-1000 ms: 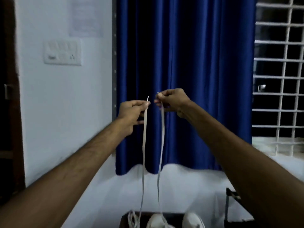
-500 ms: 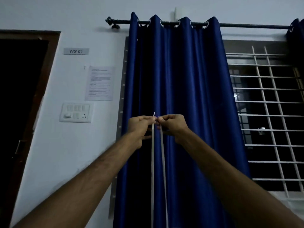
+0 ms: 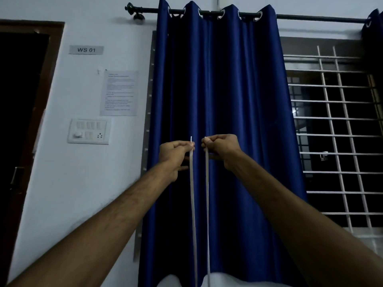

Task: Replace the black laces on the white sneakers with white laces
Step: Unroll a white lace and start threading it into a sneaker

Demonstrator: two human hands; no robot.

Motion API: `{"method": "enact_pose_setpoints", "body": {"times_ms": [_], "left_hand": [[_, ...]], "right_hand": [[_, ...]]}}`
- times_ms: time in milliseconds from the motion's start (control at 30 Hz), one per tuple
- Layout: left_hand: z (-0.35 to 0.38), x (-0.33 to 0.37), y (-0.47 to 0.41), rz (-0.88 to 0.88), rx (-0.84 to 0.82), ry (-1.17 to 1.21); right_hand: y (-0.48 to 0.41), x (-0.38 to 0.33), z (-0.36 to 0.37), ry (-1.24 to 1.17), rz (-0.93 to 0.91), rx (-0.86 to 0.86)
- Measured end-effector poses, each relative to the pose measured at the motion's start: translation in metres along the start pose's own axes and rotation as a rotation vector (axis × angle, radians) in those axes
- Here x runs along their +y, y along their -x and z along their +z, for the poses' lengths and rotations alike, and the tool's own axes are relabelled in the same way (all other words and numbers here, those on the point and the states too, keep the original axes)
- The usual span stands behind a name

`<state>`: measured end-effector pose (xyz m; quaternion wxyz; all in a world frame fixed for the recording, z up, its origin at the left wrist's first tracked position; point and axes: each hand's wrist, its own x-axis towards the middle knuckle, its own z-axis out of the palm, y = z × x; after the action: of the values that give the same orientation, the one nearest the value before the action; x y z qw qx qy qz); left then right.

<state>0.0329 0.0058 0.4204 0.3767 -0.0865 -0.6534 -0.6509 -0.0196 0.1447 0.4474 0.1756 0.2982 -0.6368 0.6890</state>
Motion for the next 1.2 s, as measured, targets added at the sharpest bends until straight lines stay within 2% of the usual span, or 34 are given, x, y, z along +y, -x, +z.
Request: {"method": "enact_pose_setpoints", "body": {"times_ms": [400,1200], "left_hand": [[0.013,0.005,-0.013,0.027,0.020,-0.063],[0.013,0.002,-0.015,0.041,-0.001,-0.106]], "right_hand": [[-0.010,0.000,0.003,0.080,-0.034,0.019],[-0.008,-0.004,-0.003,0.062,-0.004,0.001]]}}
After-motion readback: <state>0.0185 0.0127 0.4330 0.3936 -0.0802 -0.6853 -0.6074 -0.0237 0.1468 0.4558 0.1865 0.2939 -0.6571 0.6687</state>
